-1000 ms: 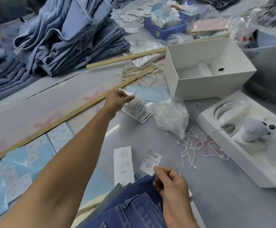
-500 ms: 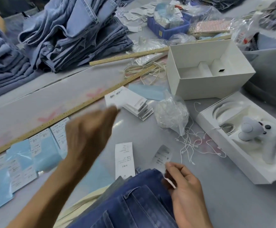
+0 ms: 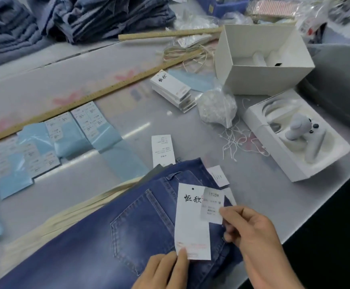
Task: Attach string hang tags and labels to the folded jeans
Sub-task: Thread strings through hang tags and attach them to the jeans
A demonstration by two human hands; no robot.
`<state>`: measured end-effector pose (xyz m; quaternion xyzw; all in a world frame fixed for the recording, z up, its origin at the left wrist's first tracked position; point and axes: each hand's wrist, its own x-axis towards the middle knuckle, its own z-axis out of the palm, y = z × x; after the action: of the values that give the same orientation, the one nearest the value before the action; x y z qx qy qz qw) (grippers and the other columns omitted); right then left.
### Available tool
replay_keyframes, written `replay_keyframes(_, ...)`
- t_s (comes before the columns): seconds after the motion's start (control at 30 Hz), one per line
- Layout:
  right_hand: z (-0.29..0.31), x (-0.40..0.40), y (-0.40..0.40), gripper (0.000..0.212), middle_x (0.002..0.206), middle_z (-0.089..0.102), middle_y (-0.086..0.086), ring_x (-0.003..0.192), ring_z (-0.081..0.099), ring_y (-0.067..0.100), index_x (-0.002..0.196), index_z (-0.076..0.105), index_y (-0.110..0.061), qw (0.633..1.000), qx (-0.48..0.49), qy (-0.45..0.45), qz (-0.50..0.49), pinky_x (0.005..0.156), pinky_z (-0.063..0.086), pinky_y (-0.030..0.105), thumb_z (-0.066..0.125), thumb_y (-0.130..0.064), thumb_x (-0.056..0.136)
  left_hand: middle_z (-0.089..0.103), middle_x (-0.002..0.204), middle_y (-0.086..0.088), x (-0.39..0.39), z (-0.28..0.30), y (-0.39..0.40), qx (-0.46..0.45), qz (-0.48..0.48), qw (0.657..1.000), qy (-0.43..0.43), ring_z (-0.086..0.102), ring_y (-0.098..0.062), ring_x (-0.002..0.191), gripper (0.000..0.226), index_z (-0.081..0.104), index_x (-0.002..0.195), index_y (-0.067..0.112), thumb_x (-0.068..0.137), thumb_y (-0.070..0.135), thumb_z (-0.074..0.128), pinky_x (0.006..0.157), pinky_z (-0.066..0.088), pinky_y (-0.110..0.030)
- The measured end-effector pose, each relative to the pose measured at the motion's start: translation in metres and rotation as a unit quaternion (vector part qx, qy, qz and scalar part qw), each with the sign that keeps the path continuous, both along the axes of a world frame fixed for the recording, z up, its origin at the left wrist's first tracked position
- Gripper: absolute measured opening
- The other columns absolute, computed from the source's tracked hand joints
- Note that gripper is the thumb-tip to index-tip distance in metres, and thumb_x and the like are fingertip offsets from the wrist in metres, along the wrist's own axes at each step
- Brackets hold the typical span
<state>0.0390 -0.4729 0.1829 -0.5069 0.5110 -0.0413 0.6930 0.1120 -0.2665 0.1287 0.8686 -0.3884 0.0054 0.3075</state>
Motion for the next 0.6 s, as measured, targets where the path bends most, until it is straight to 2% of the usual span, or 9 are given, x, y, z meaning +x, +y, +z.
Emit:
replay_keyframes(0.07, 0.004, -0.004, 0.016, 0.025, 0.051, 0.052, 0.006, 0.043, 0.042, 0.015, 0.060, 0.073, -0.015, 0.998, 0.016, 0.045, 0.036, 0.044, 0.037, 0.026, 0.077, -0.012, 0.084, 0.065, 0.101, 0.004, -0.014, 0.004, -0.002, 0.006, 0.004, 0.999, -0.048, 0.062, -0.017, 0.072, 0.037, 0.069, 0.116, 0.013, 0.107, 0.033, 0.040, 0.064, 0.055, -0.022)
replay_keyframes(0.13, 0.007, -0.005, 0.025, 0.022, 0.049, 0.057, 0.001, 0.039, 0.044, 0.010, 0.064, 0.074, -0.011, 0.996, 0.009, 0.066, 0.056, 0.040, 0.035, 0.022, 0.077, -0.013, 0.086, 0.075, 0.090, 0.003, -0.021, 0.019, -0.005, 0.028, 0.008, 0.999, -0.011, 0.067, -0.017, 0.063, 0.032, 0.081, 0.099, 0.013, 0.100, 0.028, 0.053, 0.054, 0.055, -0.021)
replay_keyframes(0.23, 0.009, 0.000, 0.028, 0.019, 0.050, 0.062, -0.011, 0.037, 0.052, 0.001, 0.069, 0.074, -0.008, 0.995, -0.014, 0.078, 0.062, 0.037, 0.036, 0.015, 0.077, -0.012, 0.088, 0.076, 0.083, 0.004, -0.030, 0.032, -0.009, 0.036, 0.057, 0.998, -0.003, 0.068, -0.015, 0.060, 0.026, 0.083, 0.088, 0.012, 0.092, 0.023, 0.060, 0.051, 0.053, -0.019)
replay_keyframes(0.3, 0.010, 0.005, 0.031, 0.016, 0.065, 0.072, -0.009, 0.044, 0.060, -0.002, 0.071, 0.075, -0.010, 0.991, -0.036, 0.095, 0.082, 0.038, 0.040, 0.013, 0.078, -0.012, 0.087, 0.076, 0.083, 0.003, -0.034, 0.034, -0.011, 0.032, 0.076, 0.997, -0.006, 0.067, -0.015, 0.060, 0.026, 0.083, 0.087, 0.012, 0.093, 0.023, 0.060, 0.048, 0.053, -0.020)
replay_keyframes(0.37, 0.005, 0.007, 0.034, 0.015, 0.089, 0.078, -0.001, 0.064, 0.072, 0.006, 0.072, 0.073, -0.014, 0.984, -0.066, 0.125, 0.108, 0.047, 0.051, 0.018, 0.078, -0.013, 0.087, 0.075, 0.082, 0.002, -0.037, 0.035, -0.012, 0.028, 0.095, 0.995, -0.020, 0.067, -0.016, 0.060, 0.022, 0.082, 0.088, 0.011, 0.094, 0.023, 0.064, 0.046, 0.053, -0.023)
replay_keyframes(0.43, 0.000, 0.006, 0.036, 0.015, 0.099, 0.076, -0.003, 0.077, 0.075, 0.014, 0.075, 0.069, -0.018, 0.968, -0.116, 0.155, 0.158, 0.057, 0.060, 0.025, 0.077, -0.017, 0.088, 0.075, 0.082, 0.001, -0.041, 0.030, -0.013, 0.017, 0.095, 0.993, -0.060, 0.066, -0.017, 0.059, 0.015, 0.082, 0.087, 0.010, 0.091, 0.020, 0.072, 0.044, 0.053, -0.026)
replay_keyframes(0.47, -0.003, 0.005, 0.035, 0.015, 0.097, 0.075, -0.007, 0.079, 0.074, 0.012, 0.076, 0.068, -0.020, 0.957, -0.147, 0.165, 0.189, 0.060, 0.062, 0.026, 0.076, -0.020, 0.088, 0.075, 0.081, 0.001, -0.043, 0.027, -0.012, 0.010, 0.094, 0.992, -0.079, 0.064, -0.017, 0.058, 0.014, 0.082, 0.086, 0.010, 0.090, 0.020, 0.073, 0.043, 0.052, -0.027)
replay_keyframes(0.6, -0.011, 0.003, 0.029, 0.017, 0.086, 0.067, -0.013, 0.079, 0.066, 0.004, 0.079, 0.060, -0.027, 0.896, -0.284, 0.177, 0.293, 0.055, 0.049, 0.013, 0.075, -0.031, 0.087, 0.066, 0.072, 0.003, -0.043, 0.023, -0.012, 0.007, 0.074, 0.991, -0.108, 0.053, -0.019, 0.054, 0.022, 0.081, 0.082, 0.015, 0.091, 0.026, 0.064, 0.039, 0.046, -0.031)
